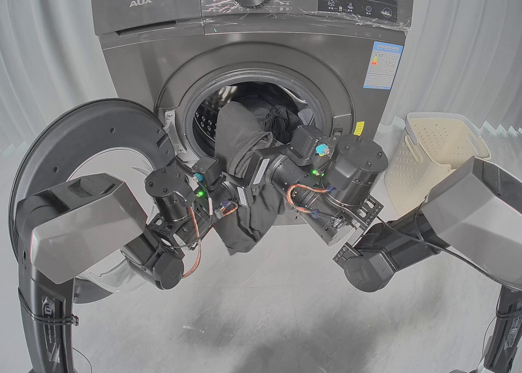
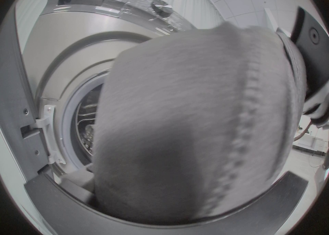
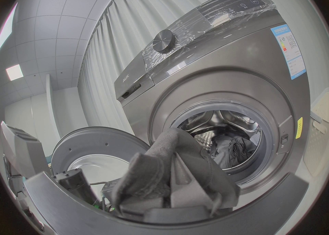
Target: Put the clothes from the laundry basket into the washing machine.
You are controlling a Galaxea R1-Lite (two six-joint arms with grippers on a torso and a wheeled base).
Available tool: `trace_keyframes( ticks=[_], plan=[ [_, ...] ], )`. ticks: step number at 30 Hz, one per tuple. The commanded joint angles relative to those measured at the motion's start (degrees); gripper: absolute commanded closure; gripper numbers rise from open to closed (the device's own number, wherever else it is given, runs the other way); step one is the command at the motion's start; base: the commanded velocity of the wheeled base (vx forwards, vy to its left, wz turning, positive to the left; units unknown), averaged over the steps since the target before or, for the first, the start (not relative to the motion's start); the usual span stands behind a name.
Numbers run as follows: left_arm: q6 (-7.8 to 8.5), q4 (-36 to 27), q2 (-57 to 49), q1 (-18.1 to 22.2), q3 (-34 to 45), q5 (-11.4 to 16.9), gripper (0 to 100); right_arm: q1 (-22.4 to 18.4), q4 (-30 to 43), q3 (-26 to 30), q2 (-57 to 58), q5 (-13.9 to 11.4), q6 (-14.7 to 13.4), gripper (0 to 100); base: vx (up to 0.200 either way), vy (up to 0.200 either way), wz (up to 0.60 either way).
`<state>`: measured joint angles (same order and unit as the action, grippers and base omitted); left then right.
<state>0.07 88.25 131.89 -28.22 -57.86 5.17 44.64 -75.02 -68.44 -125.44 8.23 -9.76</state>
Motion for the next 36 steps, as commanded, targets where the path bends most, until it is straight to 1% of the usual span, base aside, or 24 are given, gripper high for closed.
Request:
trace_keyframes(
  ticks=[1,3,5,7,8,9,13,17,22,23,26,27,28,29,31,32,33,34,35,36],
  plan=[
    [-0.25,0.08,2.49,1.77,-2.08,-0.77,100,0.27,-0.04,0.85,0.64,0.47,-0.34,100,0.000,0.000,0.00],
    [-0.42,0.17,2.32,1.77,-2.26,-1.04,100,-0.17,0.05,1.29,0.72,0.74,-0.69,100,0.000,0.000,0.00],
    [-0.95,0.17,1.97,2.03,-2.26,-1.13,100,-0.78,0.05,1.64,0.90,1.26,-1.31,100,0.000,0.000,0.00],
    [-1.30,0.17,1.26,2.12,-1.82,-1.04,100,-2.54,0.05,2.34,1.52,1.53,-1.84,100,0.000,0.000,0.00],
    [-1.30,0.17,1.18,2.12,-1.73,-1.13,100,-2.72,0.05,2.43,1.60,1.53,-1.84,100,0.000,0.000,0.00],
    [-1.39,0.26,0.12,2.12,-1.21,-1.13,100,-4.74,0.14,3.75,1.95,1.53,-1.92,100,0.000,0.000,0.00],
    [-1.57,0.26,-2.08,1.85,-0.68,-1.04,100,-7.73,0.23,7.09,1.78,1.53,-1.92,100,0.000,0.000,0.00],
    [-1.57,0.17,-4.18,0.98,-0.41,-2.53,100,-7.82,0.05,9.29,1.08,1.44,-1.92,100,0.000,0.000,0.00],
    [-1.57,0.17,-5.06,0.80,0.64,-2.71,100,-6.85,-0.30,9.46,1.08,0.74,-1.84,100,0.000,0.000,0.00],
    [-1.57,0.17,-5.50,0.71,1.43,-2.71,100,-6.32,-0.30,9.46,1.34,0.56,-1.84,0,0.000,0.000,0.00],
    [-1.57,0.17,-6.65,0.71,2.57,-2.53,100,-5.88,-0.30,11.31,2.22,0.56,-1.31,0,0.000,0.000,0.00],
    [-1.66,0.26,-7.17,0.80,3.01,-2.53,100,-5.88,-0.04,15.44,3.98,0.30,-0.34,0,0.000,0.000,0.00],
    [-1.66,0.26,-7.17,0.80,3.01,-2.53,100,-5.88,-0.04,15.44,3.98,0.30,-0.34,0,0.000,0.000,0.00],
    [-1.66,0.17,-7.44,0.80,3.10,-2.53,100,-5.71,-0.65,23.17,7.32,-2.43,2.65,0,0.000,0.000,0.00],
    [-1.57,0.17,-7.35,0.80,3.01,-2.53,100,-5.44,-1.27,30.03,9.16,-6.91,4.84,0,0.000,0.000,0.00],
    [-1.57,0.26,-7.35,0.71,3.01,-2.44,100,-5.44,-1.71,32.67,9.51,-8.23,5.28,0,0.000,0.000,0.00],
    [-1.57,0.26,-7.35,0.71,3.01,-2.44,100,-5.35,-1.80,33.11,9.60,-8.40,5.37,0,0.000,0.000,0.00],
    [-1.48,0.26,-7.44,0.62,3.28,-2.44,100,-4.74,-3.20,37.68,10.39,-10.25,6.16,0,0.000,0.000,0.00],
    [-1.39,0.35,-7.44,0.62,3.36,-2.44,100,-4.12,-3.90,39.70,10.57,-10.78,6.60,0,0.000,0.000,0.00],
    [-1.39,0.35,-7.44,0.62,3.36,-2.44,100,-4.04,-3.99,39.96,10.57,-10.95,6.60,0,0.000,0.000,0.00]
  ],
)
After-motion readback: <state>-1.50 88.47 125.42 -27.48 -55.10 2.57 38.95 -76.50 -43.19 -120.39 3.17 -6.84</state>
